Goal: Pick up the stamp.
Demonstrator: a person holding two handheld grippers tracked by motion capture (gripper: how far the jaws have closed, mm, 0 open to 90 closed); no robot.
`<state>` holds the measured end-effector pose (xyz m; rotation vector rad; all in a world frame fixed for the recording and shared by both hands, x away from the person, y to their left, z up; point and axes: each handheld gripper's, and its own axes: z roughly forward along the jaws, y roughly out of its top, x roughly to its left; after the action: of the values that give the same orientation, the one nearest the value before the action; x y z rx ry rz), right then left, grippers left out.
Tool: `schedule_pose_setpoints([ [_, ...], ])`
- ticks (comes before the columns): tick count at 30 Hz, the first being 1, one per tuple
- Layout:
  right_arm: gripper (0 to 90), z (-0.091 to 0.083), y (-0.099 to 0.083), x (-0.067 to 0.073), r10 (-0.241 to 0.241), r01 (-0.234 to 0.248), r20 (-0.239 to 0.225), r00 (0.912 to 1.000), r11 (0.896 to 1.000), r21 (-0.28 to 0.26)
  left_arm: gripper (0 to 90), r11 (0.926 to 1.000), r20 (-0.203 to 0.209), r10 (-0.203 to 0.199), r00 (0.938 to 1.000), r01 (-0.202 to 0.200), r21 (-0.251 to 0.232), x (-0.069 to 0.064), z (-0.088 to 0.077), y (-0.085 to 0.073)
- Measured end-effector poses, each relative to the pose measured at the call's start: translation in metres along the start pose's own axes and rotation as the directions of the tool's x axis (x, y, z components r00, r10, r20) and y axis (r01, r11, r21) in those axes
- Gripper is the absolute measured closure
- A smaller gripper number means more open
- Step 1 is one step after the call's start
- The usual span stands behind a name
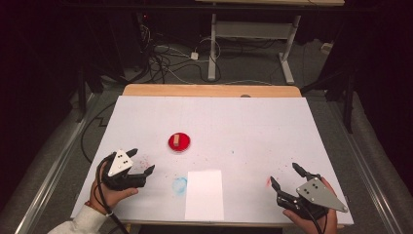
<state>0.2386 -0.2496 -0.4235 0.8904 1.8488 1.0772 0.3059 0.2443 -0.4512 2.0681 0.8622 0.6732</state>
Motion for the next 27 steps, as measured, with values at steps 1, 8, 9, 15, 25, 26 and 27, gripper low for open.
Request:
schedule_pose_setpoints([
  [1, 26.6, 0.0, -0.001, 0.0, -0.002, 0.002, 0.011, 0.9999, 1.0, 0.007, 19.3, 1.0, -0.003, 0.002, 1.0, -0.002, 0.004, 0.0, 0.0, 0.0],
  [8, 27.3, 0.004, 0.001, 0.0, -0.018, 0.018, 0.023, 0.9996, 1.0, 0.016, 21.8, 0.9997, -0.017, -0.02, 0.9997, 0.02, 0.016, 0.002, -0.011, 0.0],
  [9, 27.3, 0.005, 0.001, 0.0, -0.017, 0.016, 0.02, 0.9997, 1.0, 0.018, 22.1, 0.9997, -0.017, -0.02, 0.9997, 0.02, 0.016, 0.002, -0.011, 0.0],
  [15, 27.8, 0.008, 0.001, 0.0, -0.019, 0.018, 0.024, 0.9995, 1.0, 0.018, 23.0, 0.9944, -0.005, -0.038, 0.9993, 0.038, 0.099, 0.006, -0.015, 0.014],
  [25, 27.8, 0.015, -0.003, -0.002, -0.019, 0.017, 0.03, 0.9994, 0.999, 0.046, 24.6, 0.987, -0.027, -0.085, 0.996, 0.088, 0.135, 0.016, -0.014, 0.041],
  [26, 27.7, 0.016, -0.004, -0.003, -0.022, 0.021, 0.029, 0.9993, 0.999, 0.05, 24.8, 0.9854, -0.022, -0.099, 0.9948, 0.101, 0.137, 0.017, -0.012, 0.043],
  [27, 27.7, 0.016, -0.004, -0.003, -0.024, 0.022, 0.029, 0.9993, 0.998, 0.053, 24.8, 0.9843, -0.021, -0.109, 0.9938, 0.111, 0.137, 0.017, -0.01, 0.046],
])
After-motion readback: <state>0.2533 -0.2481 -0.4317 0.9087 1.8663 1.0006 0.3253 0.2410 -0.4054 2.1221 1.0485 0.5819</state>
